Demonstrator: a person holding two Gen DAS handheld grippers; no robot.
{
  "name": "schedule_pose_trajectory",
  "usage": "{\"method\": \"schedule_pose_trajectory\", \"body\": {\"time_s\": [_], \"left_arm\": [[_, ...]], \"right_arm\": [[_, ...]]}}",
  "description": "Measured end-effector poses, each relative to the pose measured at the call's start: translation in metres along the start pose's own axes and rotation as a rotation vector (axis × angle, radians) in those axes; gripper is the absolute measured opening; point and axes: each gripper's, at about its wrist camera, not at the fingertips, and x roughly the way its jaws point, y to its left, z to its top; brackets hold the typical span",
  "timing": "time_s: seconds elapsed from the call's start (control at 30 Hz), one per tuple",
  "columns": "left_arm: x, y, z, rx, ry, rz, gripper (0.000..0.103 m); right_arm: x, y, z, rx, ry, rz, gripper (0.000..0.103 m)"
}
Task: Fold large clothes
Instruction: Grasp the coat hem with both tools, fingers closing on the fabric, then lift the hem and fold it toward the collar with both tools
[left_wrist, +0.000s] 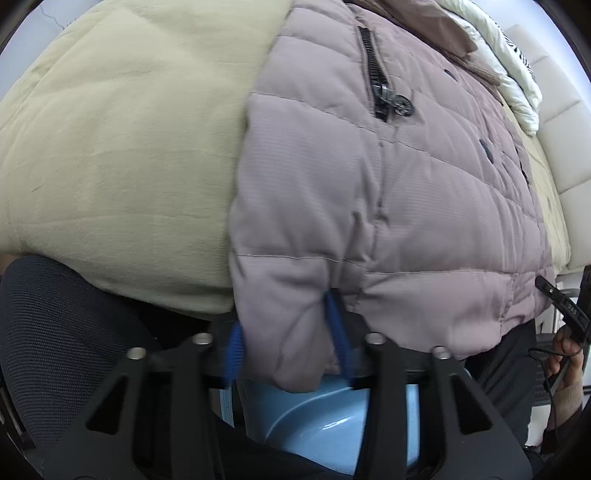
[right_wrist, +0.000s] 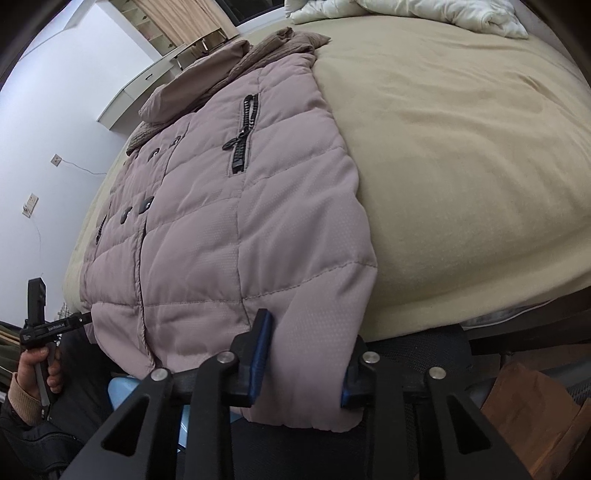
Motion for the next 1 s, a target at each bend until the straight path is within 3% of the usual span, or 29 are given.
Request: {"method": "schedule_pose_trajectory", "body": {"time_s": [0.17,0.23,0.5,0.77,1.0], "left_arm": [[-0.007,-0.007,0.0,0.013,-0.023,0.009,0.011],[-0.012,-0.011,-0.001,0.02,-0.04,0.012,0.006],[-0.053,-0.018,-0.01,0.03,-0.098,-0.02,0.004],[-0.117,-0.032,0.02,0.019,-0.227,-0.106,0.003],[-0.171,-0.045,0.088,0.049,-0.371,-0.132,0.003]], "right_arm": [[-0.004,0.015,-0.001,-0.059,-0.015,-0.052,0.015],[-0.006,0.022,-0.002,-0.088,-0.024,-0.078,0.012],[-0.028,0.04,-0.002,-0.137,-0.089,-0.105,0.009],[-0.071,0.052,0.03,-0.065,-0.223,0.046,0.008],[-0.098,0.075,0.093,-0.06,-0.34,0.172,0.008]]}}
